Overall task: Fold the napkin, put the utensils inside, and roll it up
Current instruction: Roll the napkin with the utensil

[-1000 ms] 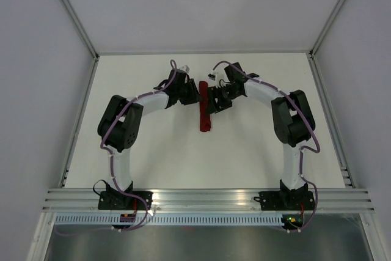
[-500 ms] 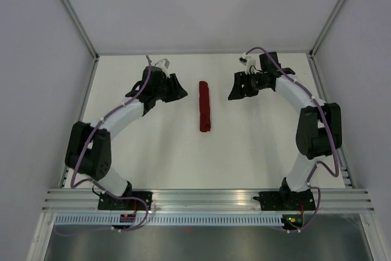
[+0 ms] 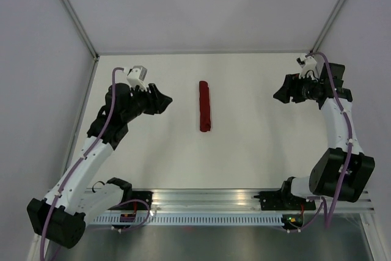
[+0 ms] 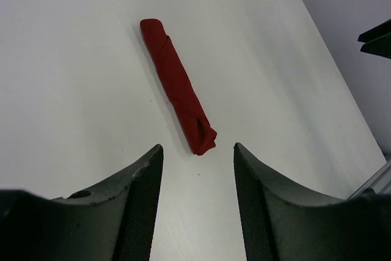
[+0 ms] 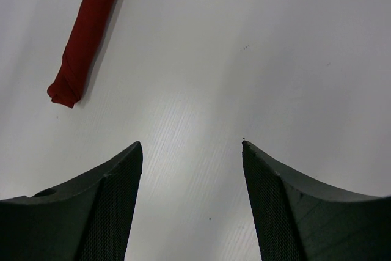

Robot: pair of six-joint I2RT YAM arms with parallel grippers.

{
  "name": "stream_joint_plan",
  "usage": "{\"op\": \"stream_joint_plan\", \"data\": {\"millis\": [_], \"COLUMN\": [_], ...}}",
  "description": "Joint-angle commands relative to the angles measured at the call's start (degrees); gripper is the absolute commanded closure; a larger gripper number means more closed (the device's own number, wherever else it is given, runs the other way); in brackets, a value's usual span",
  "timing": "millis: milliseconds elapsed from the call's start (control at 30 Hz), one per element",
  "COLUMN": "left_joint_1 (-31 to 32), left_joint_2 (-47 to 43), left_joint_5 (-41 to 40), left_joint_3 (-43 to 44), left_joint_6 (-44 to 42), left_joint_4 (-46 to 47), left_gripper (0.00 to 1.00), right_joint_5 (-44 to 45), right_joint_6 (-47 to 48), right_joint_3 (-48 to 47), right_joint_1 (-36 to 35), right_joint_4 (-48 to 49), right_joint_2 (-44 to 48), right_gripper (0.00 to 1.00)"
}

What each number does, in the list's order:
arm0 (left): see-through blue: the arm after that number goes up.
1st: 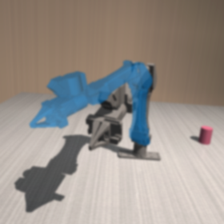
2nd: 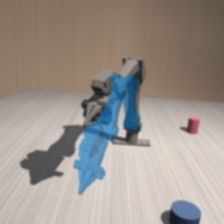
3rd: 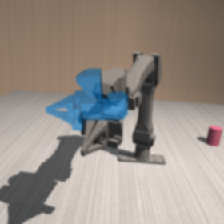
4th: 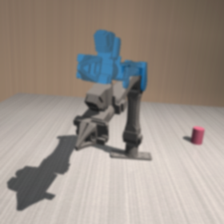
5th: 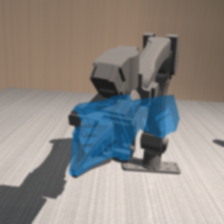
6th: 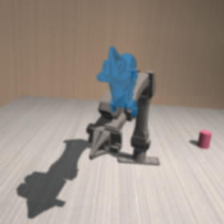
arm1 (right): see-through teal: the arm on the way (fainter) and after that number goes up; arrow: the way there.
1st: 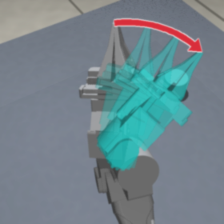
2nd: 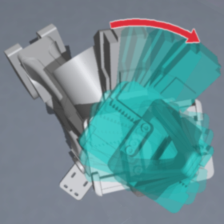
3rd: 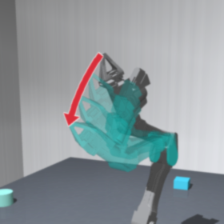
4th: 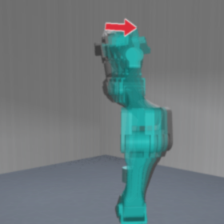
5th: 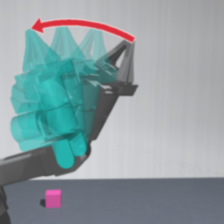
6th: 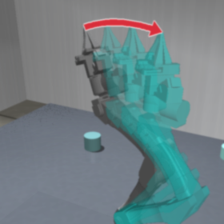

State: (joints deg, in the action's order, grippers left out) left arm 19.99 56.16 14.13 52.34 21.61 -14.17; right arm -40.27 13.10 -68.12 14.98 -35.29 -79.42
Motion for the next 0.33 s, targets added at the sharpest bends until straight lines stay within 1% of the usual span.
{"op": "stream_joint_plan", "data": {"millis": [0,300], "left_joint_1": [-0.4,-0.4], "left_joint_2": [-2.9,-4.7], "left_joint_5": [0.8,2.0], "left_joint_3": [-2.1,-2.7], "left_joint_6": [-3.5,-4.7], "left_joint_4": [-3.7,-3.8], "left_gripper": [0.44,0.43], "right_joint_5": [-2.0,1.4], "right_joint_6": [3.4,1.1], "right_joint_3": [3.5,5.2], "right_joint_1": [1.7,2.5], "right_joint_4": [0.5,6.0], "right_joint_2": [3.6,8.2], "right_gripper": [0.28,0.27]}}
